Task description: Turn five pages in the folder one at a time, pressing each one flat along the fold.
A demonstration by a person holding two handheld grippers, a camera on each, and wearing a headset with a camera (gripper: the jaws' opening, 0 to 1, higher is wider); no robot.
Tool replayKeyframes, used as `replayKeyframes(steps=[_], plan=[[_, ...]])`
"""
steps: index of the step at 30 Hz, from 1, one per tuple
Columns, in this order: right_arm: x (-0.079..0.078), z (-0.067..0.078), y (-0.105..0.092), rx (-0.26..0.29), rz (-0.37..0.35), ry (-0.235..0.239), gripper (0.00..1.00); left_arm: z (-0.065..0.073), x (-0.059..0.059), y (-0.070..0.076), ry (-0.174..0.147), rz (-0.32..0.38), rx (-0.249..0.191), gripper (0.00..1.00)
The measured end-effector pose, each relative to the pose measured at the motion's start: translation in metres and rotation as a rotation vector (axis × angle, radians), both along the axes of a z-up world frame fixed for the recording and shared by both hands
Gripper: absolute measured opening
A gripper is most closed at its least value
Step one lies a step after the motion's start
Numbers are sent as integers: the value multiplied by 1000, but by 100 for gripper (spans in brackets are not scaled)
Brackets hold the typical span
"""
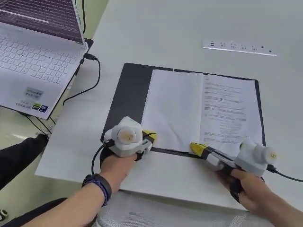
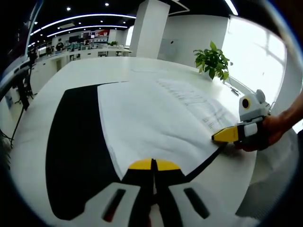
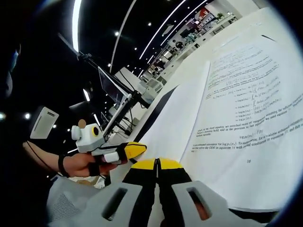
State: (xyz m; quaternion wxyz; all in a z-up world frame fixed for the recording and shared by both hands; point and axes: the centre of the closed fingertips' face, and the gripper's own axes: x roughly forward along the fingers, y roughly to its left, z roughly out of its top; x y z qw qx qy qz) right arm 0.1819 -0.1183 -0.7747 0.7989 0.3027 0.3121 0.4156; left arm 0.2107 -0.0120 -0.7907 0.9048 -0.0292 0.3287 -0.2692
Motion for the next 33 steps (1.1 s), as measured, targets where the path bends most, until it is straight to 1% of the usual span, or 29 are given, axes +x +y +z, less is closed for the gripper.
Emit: replayKeyframes(steps=[9, 12, 14, 16, 19, 22, 23, 24, 26, 27, 29, 30, 32, 33], plan=[[-1, -1, -1, -2, -5, 9, 0, 0, 1, 0, 1, -1, 1, 0], [0, -1, -1, 1, -10, 24, 0, 0, 2, 0, 6, 2, -3, 0], [0, -1, 0, -2, -9, 24, 0, 0, 2, 0, 12, 13, -8, 0], [1, -1, -1, -3, -12, 27, 0, 0, 2, 0, 25, 45, -28, 0], [-1, 0, 0, -19, -19, 27, 0, 0, 3, 1, 41, 66, -45, 0], [-1, -1, -2, -13, -32, 52, 0, -1, 4, 0, 55, 59, -43, 0], [-2, -1, -3, -11, -29, 71, 0, -1, 4, -1, 69, 58, -52, 0], [-3, 0, -2, -10, -23, 74, 3, 0, 3, -1, 75, 56, -57, 0], [-6, 6, -2, 16, -17, 83, 9, 1, 0, -3, 82, 48, -57, 4], [-7, 8, -2, 18, -14, 85, 13, 2, -1, -4, 85, 44, -58, 6], [-10, 12, -4, 6, -4, 83, 17, 6, -4, -7, 91, 38, -64, 12], [-12, 13, -6, -7, 5, 76, 19, 8, -6, -9, 88, 35, -70, 16], [-14, 15, -11, -29, 18, 61, 23, 13, -7, -8, 68, 34, -70, 26], [-15, 16, -13, -33, 22, 56, 22, 14, -7, -8, 70, 32, -72, 28]])
